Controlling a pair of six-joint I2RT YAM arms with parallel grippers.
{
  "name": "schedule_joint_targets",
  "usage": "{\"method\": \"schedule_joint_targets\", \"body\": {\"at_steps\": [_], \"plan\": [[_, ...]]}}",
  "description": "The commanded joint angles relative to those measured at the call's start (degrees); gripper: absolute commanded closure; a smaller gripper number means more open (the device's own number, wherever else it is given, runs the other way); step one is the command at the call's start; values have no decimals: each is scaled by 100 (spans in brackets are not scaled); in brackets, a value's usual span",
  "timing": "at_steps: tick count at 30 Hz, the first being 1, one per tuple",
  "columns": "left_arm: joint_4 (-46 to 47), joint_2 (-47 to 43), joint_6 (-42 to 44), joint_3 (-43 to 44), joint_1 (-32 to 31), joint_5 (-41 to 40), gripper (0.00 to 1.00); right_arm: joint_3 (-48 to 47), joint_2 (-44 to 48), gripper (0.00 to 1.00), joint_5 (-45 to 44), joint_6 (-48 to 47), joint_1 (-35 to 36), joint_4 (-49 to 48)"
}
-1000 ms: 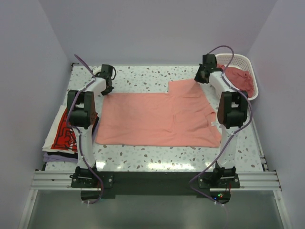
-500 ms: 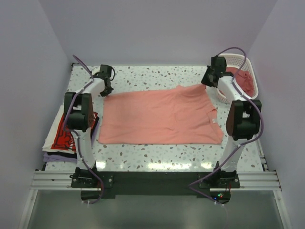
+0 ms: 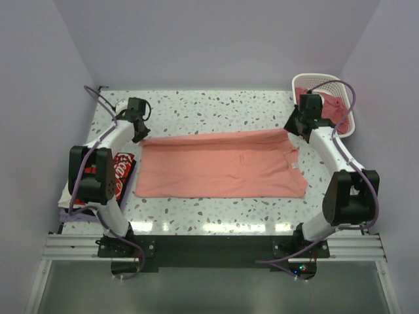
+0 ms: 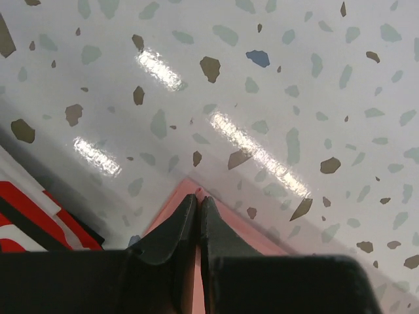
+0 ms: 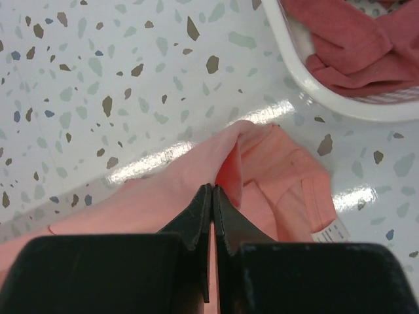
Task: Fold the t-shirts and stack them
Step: Fold the tshirt
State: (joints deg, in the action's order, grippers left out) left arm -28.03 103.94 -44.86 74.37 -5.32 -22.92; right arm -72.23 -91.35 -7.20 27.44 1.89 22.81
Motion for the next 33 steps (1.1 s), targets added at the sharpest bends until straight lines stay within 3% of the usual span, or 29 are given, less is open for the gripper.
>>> {"method": "schedule_joint_targets", "body": {"at_steps": [1, 12, 33], "plan": [[272, -514, -198, -361, -4, -46, 100, 410, 574, 100, -317, 139, -40, -39], [368, -1033, -330, -1029, -13, -28, 100, 1720, 1655, 100, -45, 262, -48, -74], [738, -1429, -401, -1882, -13, 24, 100, 3021, 2314, 100, 192, 385, -48, -233]]}}
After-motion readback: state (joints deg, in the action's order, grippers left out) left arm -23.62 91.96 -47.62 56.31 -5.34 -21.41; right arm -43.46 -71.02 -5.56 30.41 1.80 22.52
